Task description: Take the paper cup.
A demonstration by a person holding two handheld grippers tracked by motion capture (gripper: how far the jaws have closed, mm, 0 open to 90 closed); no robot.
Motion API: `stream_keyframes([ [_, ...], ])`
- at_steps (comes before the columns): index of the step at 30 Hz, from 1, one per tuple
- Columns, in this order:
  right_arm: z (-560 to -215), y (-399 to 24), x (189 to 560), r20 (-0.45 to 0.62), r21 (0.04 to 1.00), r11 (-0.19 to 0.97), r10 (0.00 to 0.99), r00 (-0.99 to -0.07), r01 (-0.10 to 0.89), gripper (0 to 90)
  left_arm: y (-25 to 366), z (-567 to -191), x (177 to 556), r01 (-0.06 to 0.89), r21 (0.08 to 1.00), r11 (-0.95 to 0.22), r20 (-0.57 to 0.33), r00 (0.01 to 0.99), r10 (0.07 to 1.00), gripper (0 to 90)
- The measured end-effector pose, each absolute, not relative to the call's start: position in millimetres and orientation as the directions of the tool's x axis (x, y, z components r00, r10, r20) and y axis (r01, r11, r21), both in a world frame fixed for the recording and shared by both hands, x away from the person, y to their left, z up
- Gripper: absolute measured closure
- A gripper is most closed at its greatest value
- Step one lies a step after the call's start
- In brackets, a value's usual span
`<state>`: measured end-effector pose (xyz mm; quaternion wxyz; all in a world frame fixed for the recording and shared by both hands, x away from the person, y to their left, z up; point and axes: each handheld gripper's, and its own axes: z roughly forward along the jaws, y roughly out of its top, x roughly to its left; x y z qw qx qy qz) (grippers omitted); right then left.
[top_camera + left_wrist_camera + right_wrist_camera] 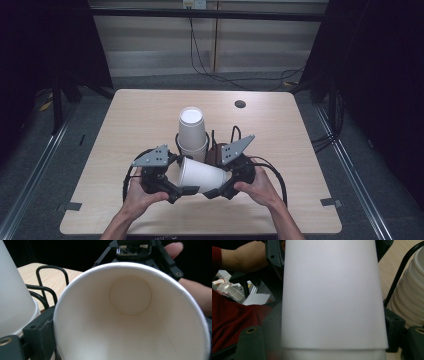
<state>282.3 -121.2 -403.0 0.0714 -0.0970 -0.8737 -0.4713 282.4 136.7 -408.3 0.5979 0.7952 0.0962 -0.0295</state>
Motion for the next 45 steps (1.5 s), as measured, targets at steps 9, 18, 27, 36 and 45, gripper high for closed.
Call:
stream_keyframes([
  [9, -403.1, -120.2, 282.8, 0.217, 0.806, 0.543, 0.099, -0.971, 0.235, 24.8, 140.0, -406.9, 282.5, 0.185, 0.942, -0.278, -0.161, 0.981, 0.106, 7.9],
  [18, -402.6, -123.1, 282.4, 0.218, 0.823, 0.517, 0.095, -0.971, 0.236, 22.8, 143.0, -398.9, 278.6, 0.161, 0.945, -0.286, -0.138, 0.985, 0.100, 13.5],
  [27, -403.7, -120.5, 282.3, 0.189, 0.827, 0.515, 0.121, -0.975, 0.224, 14.2, 145.9, -397.6, 279.2, 0.162, 0.940, -0.301, -0.138, 0.985, 0.100, 13.7],
  [36, -400.3, -127.0, 280.6, 0.155, 0.835, 0.502, 0.174, -0.972, 0.223, 13.6, 153.4, -395.4, 281.5, 0.181, 0.926, -0.332, -0.140, 0.979, 0.146, 13.6],
  [45, -398.6, -133.5, 281.5, 0.151, 0.845, 0.478, 0.214, -0.965, 0.238, 13.6, 165.2, -390.6, 284.6, 0.192, 0.929, -0.316, -0.140, 0.974, 0.180, 13.4],
])
